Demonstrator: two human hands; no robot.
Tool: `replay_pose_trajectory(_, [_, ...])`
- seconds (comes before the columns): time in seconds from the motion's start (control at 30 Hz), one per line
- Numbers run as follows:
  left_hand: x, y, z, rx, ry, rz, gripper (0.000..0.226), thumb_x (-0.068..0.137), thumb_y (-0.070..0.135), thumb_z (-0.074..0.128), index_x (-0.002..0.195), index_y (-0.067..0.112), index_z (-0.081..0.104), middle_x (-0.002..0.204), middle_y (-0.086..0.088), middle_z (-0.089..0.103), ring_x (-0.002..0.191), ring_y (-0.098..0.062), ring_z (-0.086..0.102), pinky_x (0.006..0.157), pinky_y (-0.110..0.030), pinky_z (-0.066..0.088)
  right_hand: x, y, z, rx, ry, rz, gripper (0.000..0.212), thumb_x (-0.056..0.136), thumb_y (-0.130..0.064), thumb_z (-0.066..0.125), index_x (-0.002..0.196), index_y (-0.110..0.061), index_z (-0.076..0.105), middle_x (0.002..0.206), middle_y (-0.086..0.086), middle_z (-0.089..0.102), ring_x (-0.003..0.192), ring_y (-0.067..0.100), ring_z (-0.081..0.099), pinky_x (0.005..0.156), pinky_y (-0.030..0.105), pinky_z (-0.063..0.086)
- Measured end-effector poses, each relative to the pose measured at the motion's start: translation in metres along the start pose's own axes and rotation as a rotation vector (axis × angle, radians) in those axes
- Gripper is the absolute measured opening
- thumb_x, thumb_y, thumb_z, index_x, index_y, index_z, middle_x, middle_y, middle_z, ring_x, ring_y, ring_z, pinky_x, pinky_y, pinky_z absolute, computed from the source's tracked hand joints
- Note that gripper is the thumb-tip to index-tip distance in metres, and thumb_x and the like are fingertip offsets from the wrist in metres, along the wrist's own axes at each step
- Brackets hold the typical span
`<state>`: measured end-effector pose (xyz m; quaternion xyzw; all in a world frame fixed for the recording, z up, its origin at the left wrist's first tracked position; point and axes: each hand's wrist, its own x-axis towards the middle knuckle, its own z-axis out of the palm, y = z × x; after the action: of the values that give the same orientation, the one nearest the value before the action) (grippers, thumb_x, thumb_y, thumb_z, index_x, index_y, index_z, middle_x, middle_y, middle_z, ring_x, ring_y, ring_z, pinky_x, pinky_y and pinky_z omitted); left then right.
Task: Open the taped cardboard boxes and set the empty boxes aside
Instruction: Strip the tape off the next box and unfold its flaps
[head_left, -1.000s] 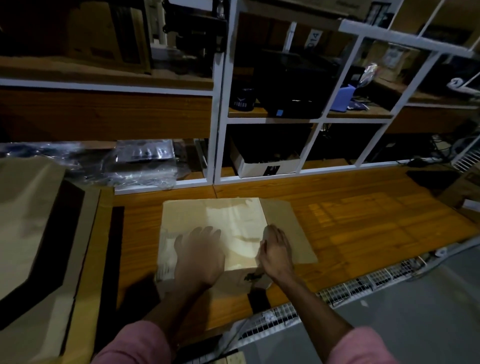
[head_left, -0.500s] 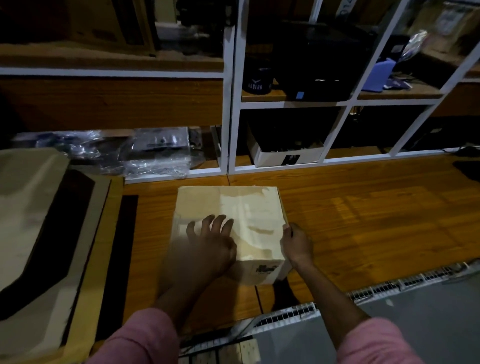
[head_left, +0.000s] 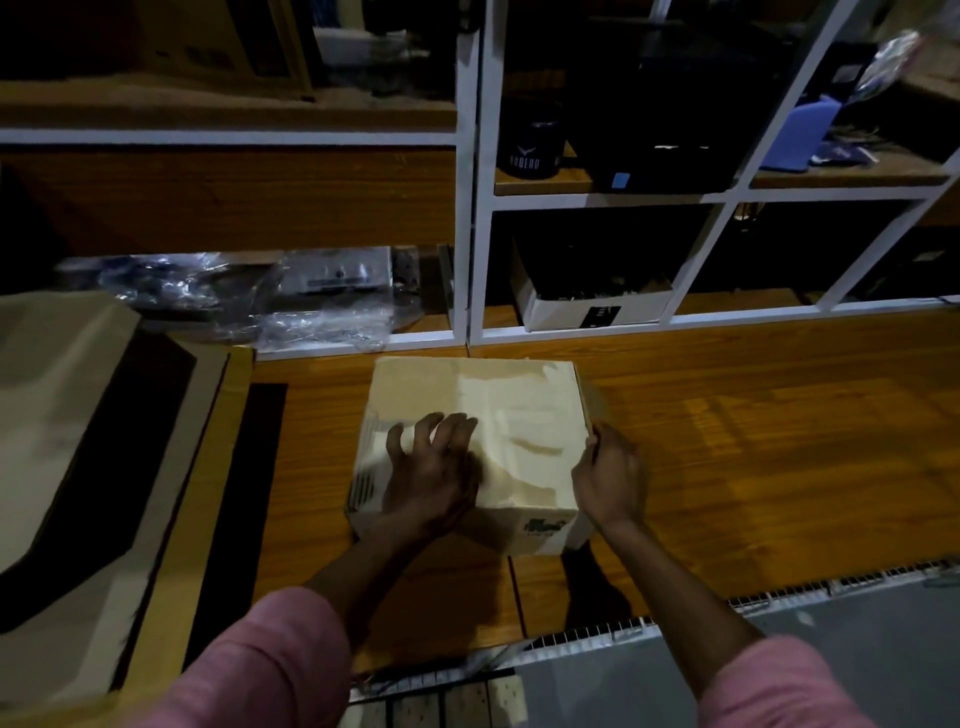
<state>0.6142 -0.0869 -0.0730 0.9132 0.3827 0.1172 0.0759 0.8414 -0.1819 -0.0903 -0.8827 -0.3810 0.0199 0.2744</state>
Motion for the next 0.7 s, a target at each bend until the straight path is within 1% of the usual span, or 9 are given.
replay_pose_trajectory(0.07, [0.003,0.003,-0.008,0.003,0.031,-0.008,0.054,0.097,0.044,0.036,0.142,0.019,0.051,0.143,-0.006,0.054,0.136,-0.030,0.046,0.112,-0.064,0.024,-0.001,-0.007,-0.008,0.014,0.026,-0.090,0.036,0.102,-0.026,0.040,0.126,-0.010,0.062,0.132,0.014,0.061,0.116,0.037,0.051,0.094,0.047,0.045])
replay_pose_trajectory(0.13, [0.012,0.013,-0.024,0.062,0.052,-0.046,0.052,0.096,0.042,0.031,0.137,0.019,0.054,0.135,-0.007,0.059,0.129,-0.029,0.051,0.113,-0.061,0.026,-0.002,-0.019,-0.022,0.059,0.061,-0.214,0.041,0.102,-0.031,0.036,0.125,-0.011,0.063,0.136,0.012,0.058,0.120,0.033,0.048,0.098,0.047,0.043])
replay_pose_trajectory(0.2, [0.020,0.028,-0.047,0.032,0.112,-0.041,0.043,0.100,0.037,0.035,0.130,0.018,0.059,0.125,-0.008,0.065,0.115,-0.028,0.059,0.105,-0.053,0.040,-0.002,-0.034,-0.041,0.100,0.079,-0.395,0.040,0.104,-0.031,0.035,0.120,-0.013,0.067,0.125,0.009,0.066,0.113,0.030,0.054,0.094,0.045,0.044])
replay_pose_trajectory(0.3, [0.027,0.050,-0.086,-0.051,0.107,-0.031,0.031,0.104,0.030,0.041,0.126,0.017,0.058,0.109,-0.007,0.070,0.091,-0.028,0.064,0.073,-0.039,0.050,0.005,-0.066,-0.073,0.128,0.019,-0.551,0.036,0.104,-0.033,0.041,0.108,-0.016,0.073,0.095,0.004,0.075,0.086,0.023,0.064,0.075,0.037,0.051])
replay_pose_trajectory(0.37, [0.028,0.060,-0.104,0.035,0.005,-0.064,0.030,0.104,0.029,0.040,0.126,0.016,0.056,0.106,-0.010,0.069,0.089,-0.032,0.064,0.067,-0.038,0.045,0.012,-0.087,-0.095,0.105,-0.141,-0.508,0.035,0.100,-0.033,0.045,0.100,-0.015,0.075,0.086,0.005,0.076,0.075,0.021,0.066,0.069,0.037,0.054])
replay_pose_trajectory(0.47, [0.018,0.067,-0.112,0.008,-0.254,-0.063,0.026,0.103,0.031,0.043,0.113,0.014,0.060,0.099,-0.010,0.063,0.085,-0.031,0.060,0.066,-0.038,0.045,0.011,-0.106,-0.115,-0.001,-0.580,-0.398,0.028,0.098,-0.021,0.051,0.083,-0.014,0.074,0.082,0.005,0.075,0.073,0.020,0.071,0.073,0.044,0.060])
replay_pose_trajectory(0.57, [-0.006,0.069,-0.096,-0.209,-0.461,0.002,0.020,0.103,0.029,0.047,0.103,0.012,0.058,0.100,-0.011,0.064,0.085,-0.030,0.059,0.070,-0.037,0.041,-0.007,-0.109,-0.114,-0.145,-0.892,-0.361,0.019,0.100,-0.021,0.054,0.096,-0.019,0.072,0.096,0.001,0.072,0.086,0.019,0.069,0.074,0.038,0.058])
replay_pose_trajectory(0.63, [-0.027,0.070,-0.077,-0.167,-0.458,0.035,0.025,0.103,0.030,0.047,0.113,0.010,0.059,0.110,-0.018,0.066,0.094,-0.035,0.061,0.074,-0.037,0.043,-0.021,-0.099,-0.101,-0.163,-0.974,-0.390,0.017,0.099,-0.025,0.056,0.105,-0.024,0.072,0.099,-0.004,0.069,0.090,0.017,0.065,0.075,0.033,0.053])
replay_pose_trajectory(0.7, [-0.047,0.067,-0.056,-0.013,-0.348,0.084,0.036,0.101,0.032,0.048,0.128,0.009,0.055,0.125,-0.018,0.062,0.110,-0.035,0.058,0.089,-0.041,0.045,-0.034,-0.084,-0.085,-0.130,-1.011,-0.376,0.022,0.100,-0.029,0.056,0.118,-0.027,0.069,0.100,-0.003,0.069,0.091,0.018,0.065,0.077,0.036,0.054])
